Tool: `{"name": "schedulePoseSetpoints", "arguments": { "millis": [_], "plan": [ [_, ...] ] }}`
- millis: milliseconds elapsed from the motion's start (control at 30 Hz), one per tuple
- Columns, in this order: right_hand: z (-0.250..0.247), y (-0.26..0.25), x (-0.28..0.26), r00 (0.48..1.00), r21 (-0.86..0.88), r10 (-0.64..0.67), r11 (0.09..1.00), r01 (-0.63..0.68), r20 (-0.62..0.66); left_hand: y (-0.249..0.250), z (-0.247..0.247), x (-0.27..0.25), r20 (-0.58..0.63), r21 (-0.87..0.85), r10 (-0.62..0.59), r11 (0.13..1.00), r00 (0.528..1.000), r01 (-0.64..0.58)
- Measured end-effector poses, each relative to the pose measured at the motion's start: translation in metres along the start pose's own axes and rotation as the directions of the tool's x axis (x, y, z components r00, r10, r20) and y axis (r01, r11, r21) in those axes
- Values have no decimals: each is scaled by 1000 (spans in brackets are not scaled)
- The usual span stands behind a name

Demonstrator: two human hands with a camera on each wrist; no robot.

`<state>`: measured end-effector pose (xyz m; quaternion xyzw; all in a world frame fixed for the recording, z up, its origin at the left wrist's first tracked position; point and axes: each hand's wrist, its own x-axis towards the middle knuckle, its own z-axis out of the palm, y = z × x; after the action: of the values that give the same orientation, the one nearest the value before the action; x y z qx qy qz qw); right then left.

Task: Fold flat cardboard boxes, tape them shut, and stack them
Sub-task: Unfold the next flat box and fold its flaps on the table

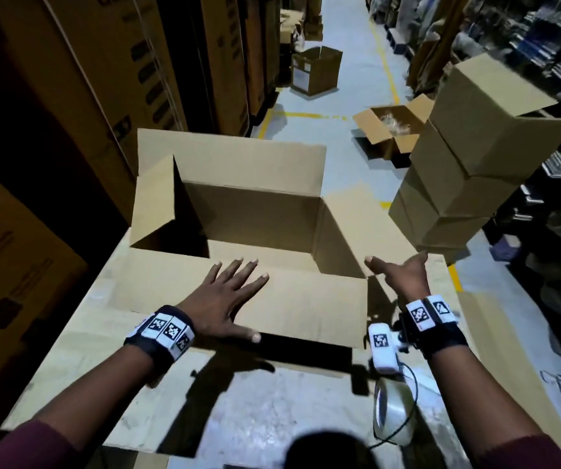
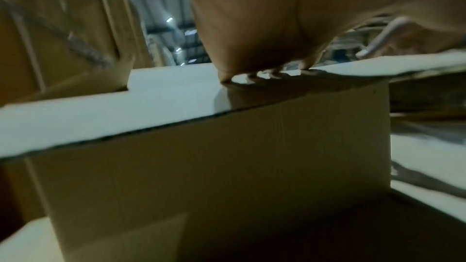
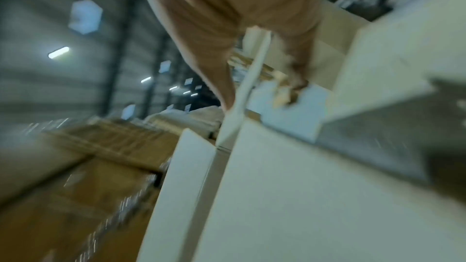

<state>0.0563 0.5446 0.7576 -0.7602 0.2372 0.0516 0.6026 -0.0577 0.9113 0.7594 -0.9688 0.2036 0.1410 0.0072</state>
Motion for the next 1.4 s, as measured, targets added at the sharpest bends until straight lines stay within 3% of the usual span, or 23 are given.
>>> {"name": "schedulePoseSetpoints", "arguments": {
  "millis": [67, 167, 233, 333, 433, 533, 600, 667, 733, 800, 900, 1033, 1167, 1400],
  "plan": [
    [10, 29, 22, 993, 178, 92, 981, -77, -78, -1, 10, 3, -139, -124, -39, 992, 990, 22],
    [26, 19, -4, 984, 340, 77, 940, -18, -161, -1, 16, 12, -357, -294, -178, 953, 917, 70],
    [38, 9, -28, 982, 253, -24, 965, 72, -187, -9, 21, 20, -438, -343, -253, 934, 863, 100],
    [46, 15, -60, 947, 155, -112, 974, 165, -301, -26, 23, 20, -430, -375, -259, 923, 865, 90],
    [56, 36, -88, 895, -29, -215, 975, 222, -392, -45, 32, 6, -473, -374, -188, 927, 861, -3],
    [89, 17, -157, 836, -204, -355, 934, 294, -419, -64, 44, -18, -514, -352, -153, 935, 844, -45],
    [113, 15, -189, 748, -418, -578, 798, 434, -326, -72, 47, -38, -541, -334, -125, 939, 832, -76],
    [132, 23, -202, 738, -594, -675, 597, 539, -7, -70, 47, -58, -546, -338, -102, 935, 832, -107],
    [142, 34, -199, 768, -737, -546, 357, 574, 334, -65, 49, -76, -523, -313, -59, 941, 850, -127],
    [147, 42, -196, 795, -804, -392, 191, 563, 463, -60, 55, -87, -499, -262, -20, 957, 867, -129],
    [150, 39, -193, 797, -809, -333, 142, 570, 503, -54, 59, -88, -484, -221, -3, 968, 875, -119],
    [152, 34, -185, 736, -773, -373, 76, 630, 564, -40, 55, -78, -504, -226, -6, 966, 864, -125],
    [141, 36, -172, 758, -796, -412, 119, 594, 505, -19, 55, -73, -518, -223, -44, 971, 854, -85],
    [118, 39, -153, 792, -831, -394, 115, 545, 465, 16, 52, -63, -513, -262, -122, 965, 849, -19]
  ]
}}
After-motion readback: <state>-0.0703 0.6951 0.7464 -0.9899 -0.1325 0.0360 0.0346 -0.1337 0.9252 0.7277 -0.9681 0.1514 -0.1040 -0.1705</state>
